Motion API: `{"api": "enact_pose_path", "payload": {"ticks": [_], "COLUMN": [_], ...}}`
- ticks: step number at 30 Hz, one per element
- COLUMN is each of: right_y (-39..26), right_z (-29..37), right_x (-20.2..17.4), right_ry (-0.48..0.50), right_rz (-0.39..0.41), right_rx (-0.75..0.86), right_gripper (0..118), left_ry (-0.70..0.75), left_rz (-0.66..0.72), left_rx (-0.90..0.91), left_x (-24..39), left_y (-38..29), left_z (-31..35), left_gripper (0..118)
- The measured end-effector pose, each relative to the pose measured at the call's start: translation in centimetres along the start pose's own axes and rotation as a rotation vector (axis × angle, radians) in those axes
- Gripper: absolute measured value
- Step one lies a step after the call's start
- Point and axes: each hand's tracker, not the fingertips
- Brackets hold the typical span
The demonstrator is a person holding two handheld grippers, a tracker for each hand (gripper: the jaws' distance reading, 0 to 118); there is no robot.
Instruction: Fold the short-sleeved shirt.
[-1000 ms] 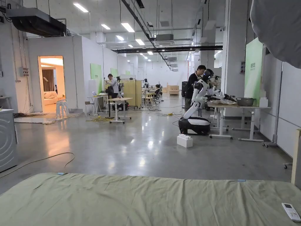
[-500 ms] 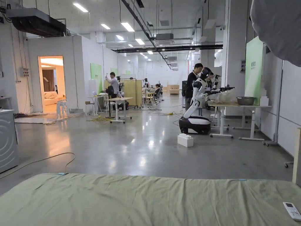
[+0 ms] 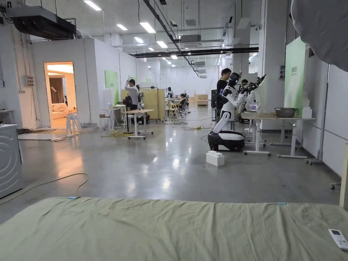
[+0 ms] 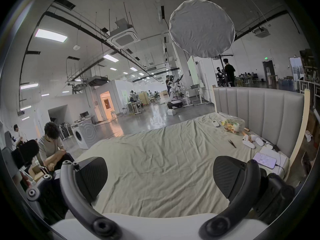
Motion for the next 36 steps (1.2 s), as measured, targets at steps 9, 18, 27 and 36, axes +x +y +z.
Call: {"api": "enact_pose_path", "payload": {"ticks": [9, 18, 27, 36], "right_y": [0.6, -0.4, -0.3, -1.2], "right_z": [-0.4, 0.8, 0.6, -0.5], "right_x": [1.5, 2.0, 0.7, 1.9], "right_ry": [-0.062, 0.171, 0.167, 0.163], "right_rz": [-0.134, 0.1, 0.203, 0.143], "right_rx": [0.002, 0.217, 0.221, 0.134], "right_gripper": [118, 118, 118, 118], "left_ry": [-0.008, -0.015, -0.009, -0.01], "left_rz": [-0.025, -0.077, -0.121, -0.091], "left_rx": [-0.016, -0.028, -0.01, -0.057], "left_x": [0.5, 0.8, 0.8, 0.6], "left_y": [-0.4, -1.1, -1.1, -2.3], "left_z": [-0.1, -0.4, -0.4, -1.2], "left_gripper": [118, 118, 118, 118]}}
